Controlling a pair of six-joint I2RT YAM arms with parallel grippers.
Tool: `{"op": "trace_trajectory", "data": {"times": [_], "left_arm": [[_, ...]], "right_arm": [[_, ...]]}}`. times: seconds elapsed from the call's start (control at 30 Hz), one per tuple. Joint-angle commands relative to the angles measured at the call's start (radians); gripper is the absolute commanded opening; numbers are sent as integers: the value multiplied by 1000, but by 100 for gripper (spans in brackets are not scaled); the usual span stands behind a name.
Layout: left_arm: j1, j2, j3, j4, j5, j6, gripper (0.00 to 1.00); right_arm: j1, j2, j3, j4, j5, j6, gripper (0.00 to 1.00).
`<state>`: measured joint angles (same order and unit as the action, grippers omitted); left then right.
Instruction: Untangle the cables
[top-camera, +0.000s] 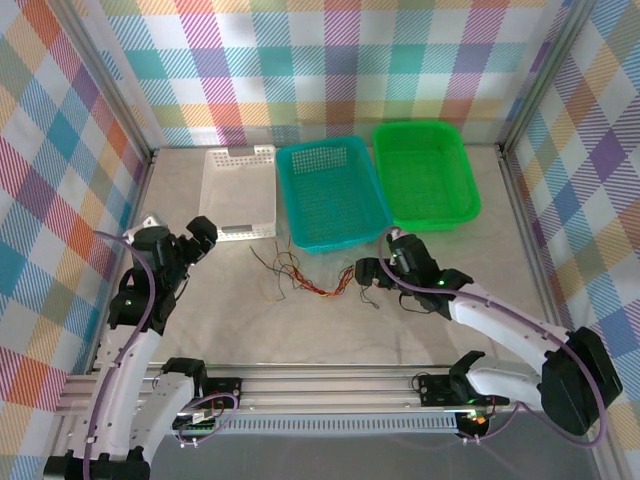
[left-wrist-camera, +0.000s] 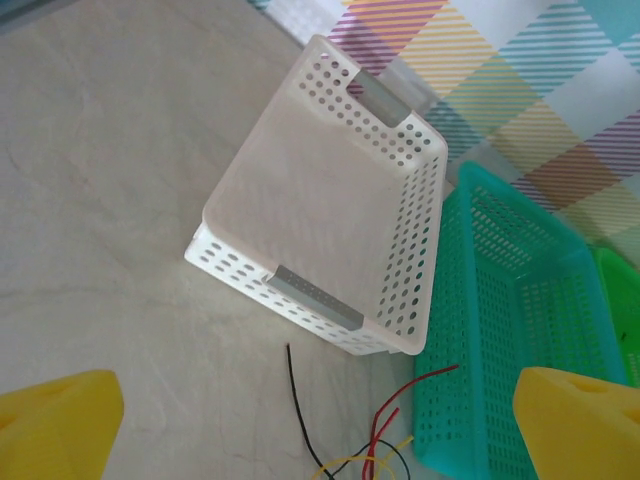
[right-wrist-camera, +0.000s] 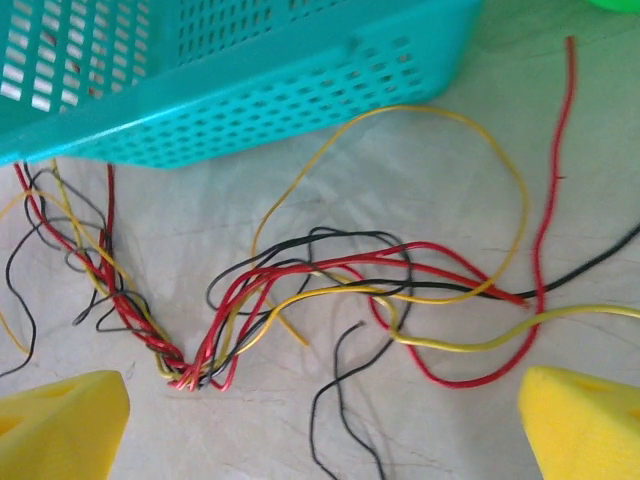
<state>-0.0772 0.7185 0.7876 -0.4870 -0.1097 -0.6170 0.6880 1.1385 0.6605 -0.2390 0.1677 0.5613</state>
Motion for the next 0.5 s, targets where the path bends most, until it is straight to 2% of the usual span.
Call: {"op": "trace_trajectory", "data": {"times": [0.0,0.23,0.47], "left_arm": [[-6,5,-8,-71,-12,-62,100],[-4,147,61,-153,50,-39,100],[3,256,96,-196,162,-29,100]], "right_arm": [[82,56,72,-121,115,16,100],[164,138,81,-164,121,212,100],[229,256,100,32,60,298,100]]}}
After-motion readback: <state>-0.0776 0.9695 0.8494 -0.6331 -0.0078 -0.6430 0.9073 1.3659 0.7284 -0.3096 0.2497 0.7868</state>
